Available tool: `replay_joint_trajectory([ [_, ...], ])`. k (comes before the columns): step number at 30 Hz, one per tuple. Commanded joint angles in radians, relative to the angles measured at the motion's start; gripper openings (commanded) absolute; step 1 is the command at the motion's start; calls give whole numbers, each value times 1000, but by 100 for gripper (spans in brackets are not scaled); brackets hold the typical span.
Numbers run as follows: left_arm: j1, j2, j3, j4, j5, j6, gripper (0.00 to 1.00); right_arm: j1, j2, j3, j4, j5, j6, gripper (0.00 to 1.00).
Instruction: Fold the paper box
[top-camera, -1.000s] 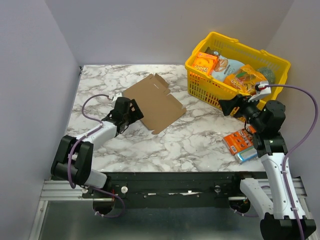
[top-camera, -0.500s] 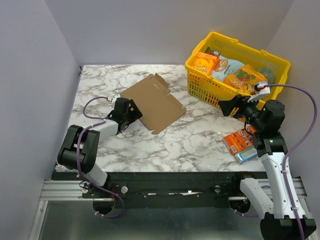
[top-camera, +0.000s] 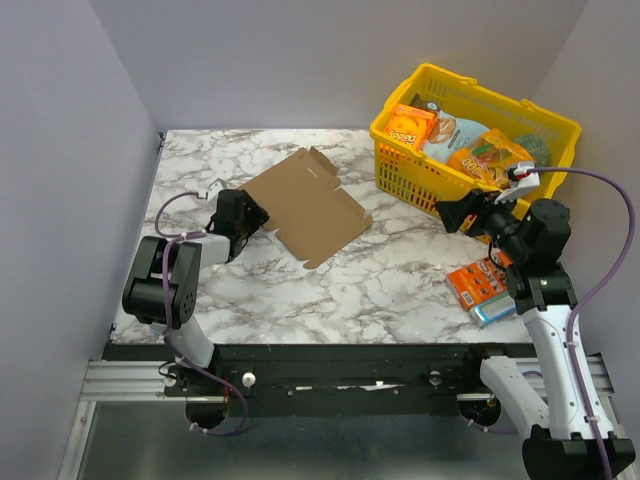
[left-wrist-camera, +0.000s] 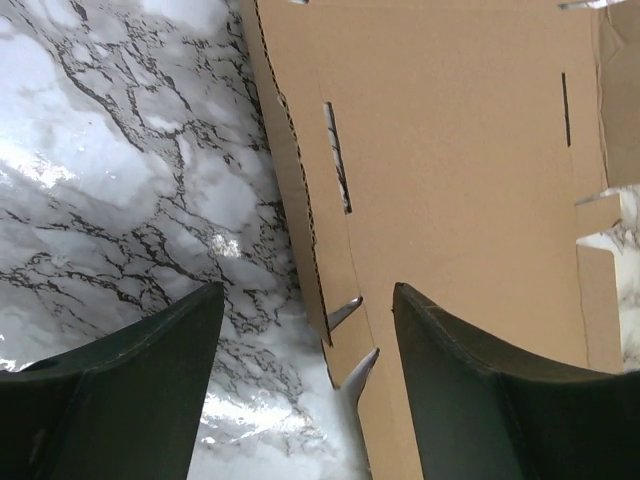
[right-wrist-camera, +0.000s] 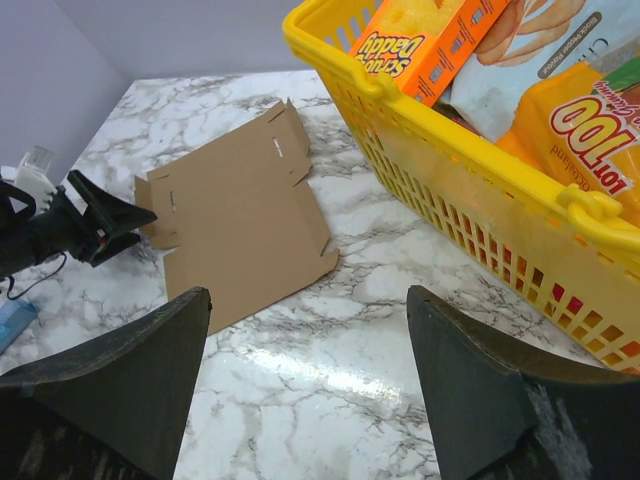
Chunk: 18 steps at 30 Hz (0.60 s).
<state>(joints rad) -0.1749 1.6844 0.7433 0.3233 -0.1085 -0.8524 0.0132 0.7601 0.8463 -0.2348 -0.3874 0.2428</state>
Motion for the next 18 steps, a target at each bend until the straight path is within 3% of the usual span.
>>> replay_joint_trajectory([
  [1,8,69,48,-10,-28,27,71,10,-1,37,-26,-21,-10,87],
  [3,9,83,67,-9,-23,39,65,13,-1,40,-29,-24,-10,86],
  [6,15,95,76,8,-10,67,42,19,4,43,-34,-33,-22,86],
  [7,17,89,76,10,-5,79,25,22,11,48,-37,-37,-26,86],
  [10,17,54,64,37,33,145,1,60,34,77,-55,-59,-60,85],
  [14,17,-40,30,94,218,269,0,178,120,137,-74,-28,-135,85],
  [18,14,-149,62,-13,436,335,0,276,236,232,-84,-132,-206,86],
])
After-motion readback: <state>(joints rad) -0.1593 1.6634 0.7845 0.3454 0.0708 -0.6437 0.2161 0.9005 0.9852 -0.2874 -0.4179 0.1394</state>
